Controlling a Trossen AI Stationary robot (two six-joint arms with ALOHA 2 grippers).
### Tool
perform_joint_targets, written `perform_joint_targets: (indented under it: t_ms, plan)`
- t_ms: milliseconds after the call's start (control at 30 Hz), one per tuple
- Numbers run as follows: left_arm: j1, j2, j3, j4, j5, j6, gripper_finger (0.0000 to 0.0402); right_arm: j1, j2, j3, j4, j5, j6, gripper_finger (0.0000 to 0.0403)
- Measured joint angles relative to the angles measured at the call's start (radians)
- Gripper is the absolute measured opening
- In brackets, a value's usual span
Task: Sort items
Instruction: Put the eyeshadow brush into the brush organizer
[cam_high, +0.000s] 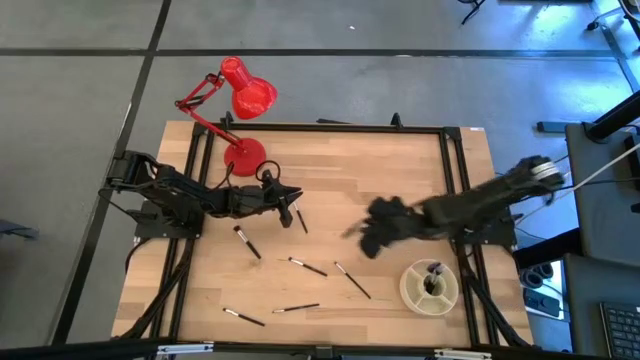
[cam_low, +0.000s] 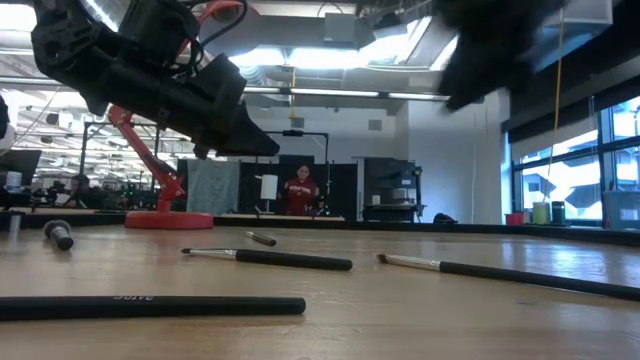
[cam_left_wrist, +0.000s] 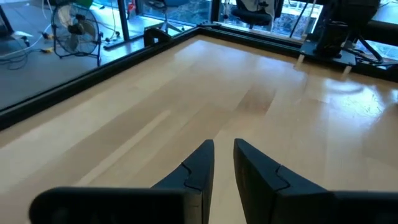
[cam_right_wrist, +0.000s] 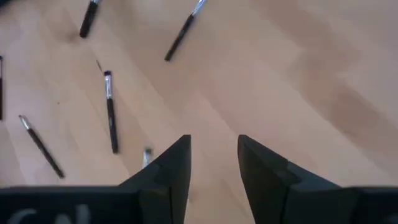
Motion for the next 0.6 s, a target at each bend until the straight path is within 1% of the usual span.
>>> perform_joint_targets:
  t_ms: [67, 100, 133, 167, 300, 467, 600]
  plan:
    - [0.002, 0.000, 0.000, -0.001, 0.005, 0.000, 0.0059, -0.046, 0.092, 0.001, 0.117, -0.118, -0.041, 0.0131]
    - [0.002, 0.000, 0.000, -0.001, 0.004, -0.001, 0.0059, -0.055, 0.138, 0.009, 0.143, -0.180, -0.047, 0.0131]
    - [0.001, 0.000, 0.000, -0.001, 0.002, -0.006, 0.0059, -0.057, 0.186, 0.023, 0.160, -0.225, -0.052, 0.0131]
    - [-0.002, 0.000, 0.000, -0.002, 0.002, -0.010, 0.0059, -0.056, 0.230, 0.041, 0.167, -0.247, -0.053, 0.0131]
    - [-0.008, 0.000, 0.000, -0.010, 0.003, -0.009, 0.0059, -0.041, 0.388, 0.132, 0.148, -0.266, -0.059, 0.0131]
    - [-0.008, 0.000, 0.000, -0.010, 0.027, -0.008, 0.0059, -0.038, 0.536, 0.288, 0.130, -0.278, -0.131, 0.0132]
    - [-0.008, 0.000, 0.000, -0.010, 0.029, 0.000, 0.0059, -0.035, 0.637, 0.421, 0.002, -0.292, -0.184, 0.0132]
